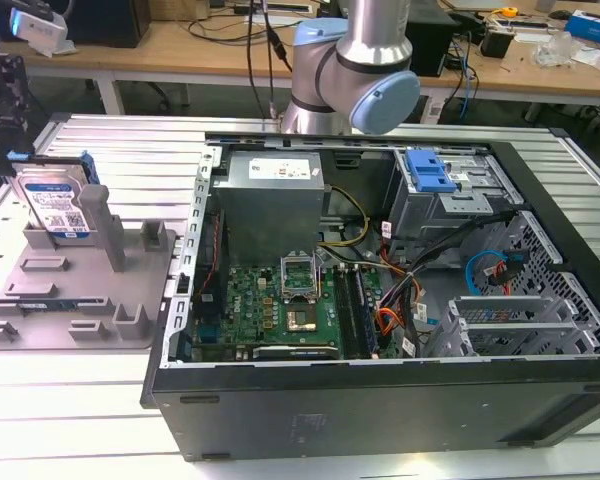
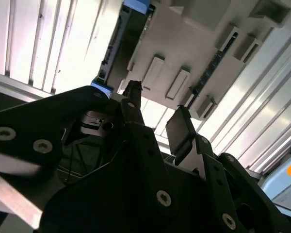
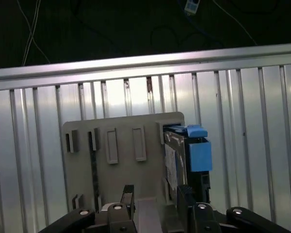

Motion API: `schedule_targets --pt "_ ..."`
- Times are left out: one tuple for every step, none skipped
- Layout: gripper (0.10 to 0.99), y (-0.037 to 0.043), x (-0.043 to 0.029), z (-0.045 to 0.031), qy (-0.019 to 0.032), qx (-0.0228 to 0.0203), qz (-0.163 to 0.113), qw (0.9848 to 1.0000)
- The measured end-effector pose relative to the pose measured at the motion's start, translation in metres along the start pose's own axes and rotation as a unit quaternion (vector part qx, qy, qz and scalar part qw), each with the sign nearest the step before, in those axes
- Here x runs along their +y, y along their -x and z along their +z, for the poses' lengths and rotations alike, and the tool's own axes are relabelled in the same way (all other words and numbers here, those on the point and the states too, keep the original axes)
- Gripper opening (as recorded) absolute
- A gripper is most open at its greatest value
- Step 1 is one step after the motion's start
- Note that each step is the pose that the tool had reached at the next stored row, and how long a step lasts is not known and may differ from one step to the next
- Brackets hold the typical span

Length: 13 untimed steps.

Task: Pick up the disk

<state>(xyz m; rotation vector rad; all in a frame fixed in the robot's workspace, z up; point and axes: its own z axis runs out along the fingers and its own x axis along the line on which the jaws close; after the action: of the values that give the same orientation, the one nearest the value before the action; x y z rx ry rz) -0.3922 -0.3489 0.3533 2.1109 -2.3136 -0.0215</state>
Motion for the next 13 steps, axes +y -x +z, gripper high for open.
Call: schedule_targets --pt "0.482 0.0064 0.0012 0.0001 0.0 0.0 0.0 1.0" --pt "0.482 0.0111 0.0021 0.0002 0.0 0.0 0.0 1.0" --pt "0.482 0.0168 0.0039 0.0003 0.0 0.0 0.0 1.0" --pt "0.482 0.0211 0.0066 0.0004 0.0 0.0 0.0 1.0" --pt "0.482 0.0239 0.0087 0.0004 0.0 0.0001 0.0 1.0" --pt "0.482 0.028 0.0122 0.0006 0.0 0.0002 -0.001 1.0" --pt "0.482 0.0318 0.0168 0.0008 0.0 0.0006 -0.002 1.0" --pt "0.482 0.0328 0.0186 0.0011 0.0 0.0008 -0.003 1.0" --pt "0.482 0.0331 0.0199 0.0022 -0.0001 0.0008 -0.007 1.0" --pt "0.482 0.0329 0.0201 0.0034 -0.0001 0.0014 -0.018 0.9998" --pt "0.482 0.0329 0.0201 0.004 0.0 0.0017 -0.026 0.9997" --pt "0.482 0.033 0.0202 0.0052 0.0001 0.002 -0.039 0.9992" --pt "0.482 0.0331 0.0203 0.0056 0.0001 0.0028 -0.05 0.9987"
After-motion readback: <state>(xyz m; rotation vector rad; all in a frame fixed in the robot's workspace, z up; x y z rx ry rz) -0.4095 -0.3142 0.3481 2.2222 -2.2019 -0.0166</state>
